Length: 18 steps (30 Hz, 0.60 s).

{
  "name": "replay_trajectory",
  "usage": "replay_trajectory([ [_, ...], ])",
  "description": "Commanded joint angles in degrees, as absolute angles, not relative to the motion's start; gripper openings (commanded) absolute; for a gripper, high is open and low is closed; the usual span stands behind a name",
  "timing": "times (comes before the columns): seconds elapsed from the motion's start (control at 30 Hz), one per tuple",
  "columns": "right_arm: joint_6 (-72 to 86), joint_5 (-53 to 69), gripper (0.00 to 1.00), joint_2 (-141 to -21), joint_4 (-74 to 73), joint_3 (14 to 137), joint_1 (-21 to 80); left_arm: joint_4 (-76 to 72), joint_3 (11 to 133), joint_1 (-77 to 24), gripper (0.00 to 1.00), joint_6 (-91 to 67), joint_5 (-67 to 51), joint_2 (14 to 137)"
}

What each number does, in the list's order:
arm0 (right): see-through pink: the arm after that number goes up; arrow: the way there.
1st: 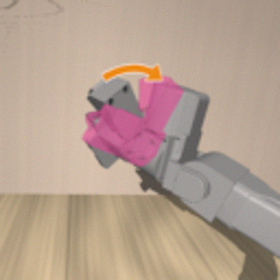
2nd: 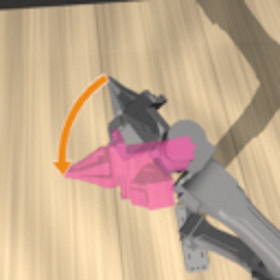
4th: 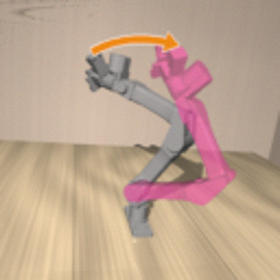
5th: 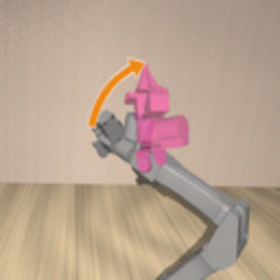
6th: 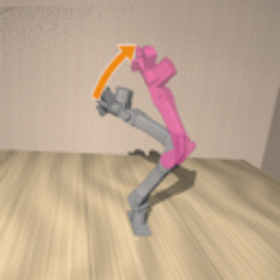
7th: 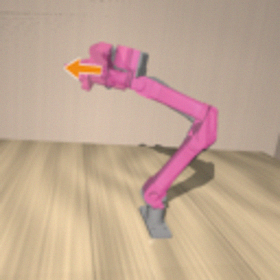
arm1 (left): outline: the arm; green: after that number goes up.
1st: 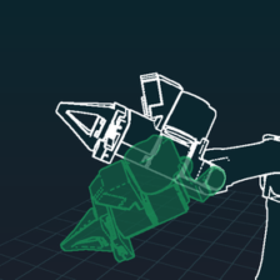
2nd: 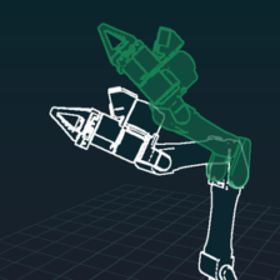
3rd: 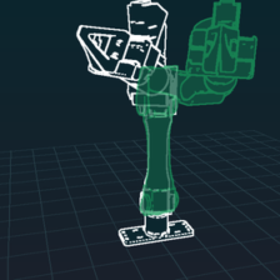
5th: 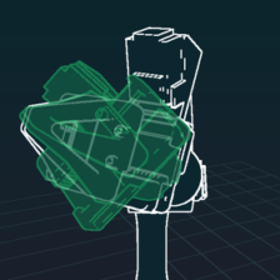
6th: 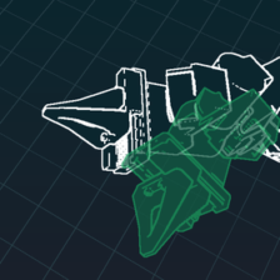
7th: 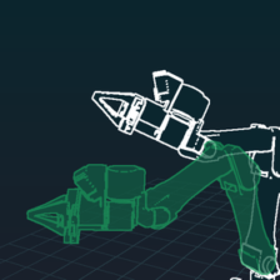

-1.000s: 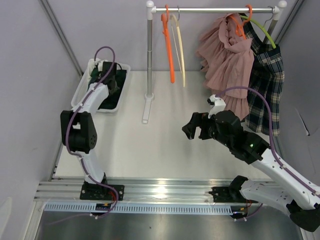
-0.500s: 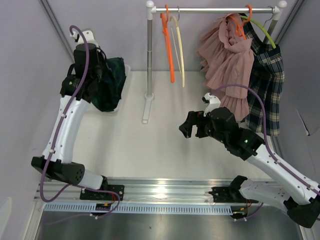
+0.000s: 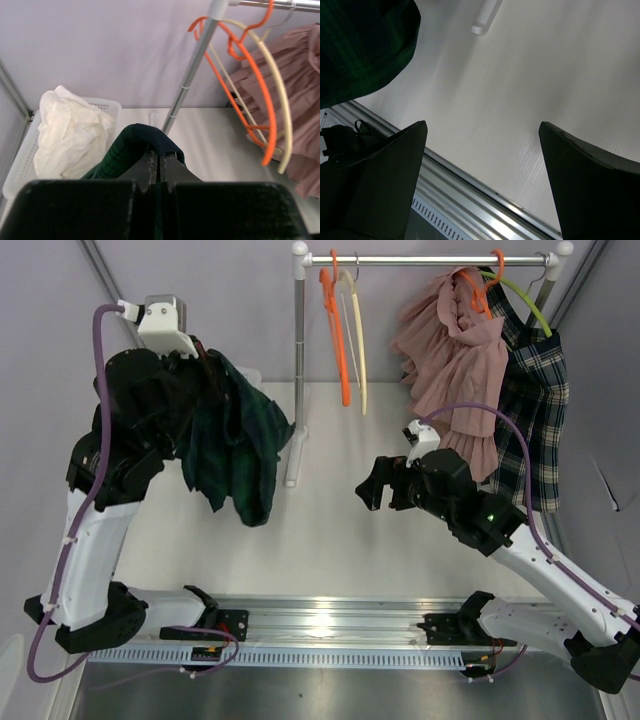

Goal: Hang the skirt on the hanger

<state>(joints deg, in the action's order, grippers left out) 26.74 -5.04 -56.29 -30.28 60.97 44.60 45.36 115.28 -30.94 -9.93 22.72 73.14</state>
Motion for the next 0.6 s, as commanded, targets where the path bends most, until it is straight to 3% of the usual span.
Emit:
replay_trajectory([
  [0.0, 26.63, -3.96, 1.0, -55.73, -26.72, 61.97, 44.73, 43.95, 113.74, -36.36, 0.0, -10.28, 23.82, 70.06],
  [0.2, 28.12, -1.41, 0.99, -53.97, -24.7, 60.56, 46.14, 42.54, 103.82, -43.86, 0.0, -12.74, 28.65, 69.26],
  [0.57, 34.97, -13.7, 0.93, -58.96, -20.39, 59.85, 65.54, 41.4, 101.42, -48.25, 0.0, -15.03, 29.53, 71.62],
])
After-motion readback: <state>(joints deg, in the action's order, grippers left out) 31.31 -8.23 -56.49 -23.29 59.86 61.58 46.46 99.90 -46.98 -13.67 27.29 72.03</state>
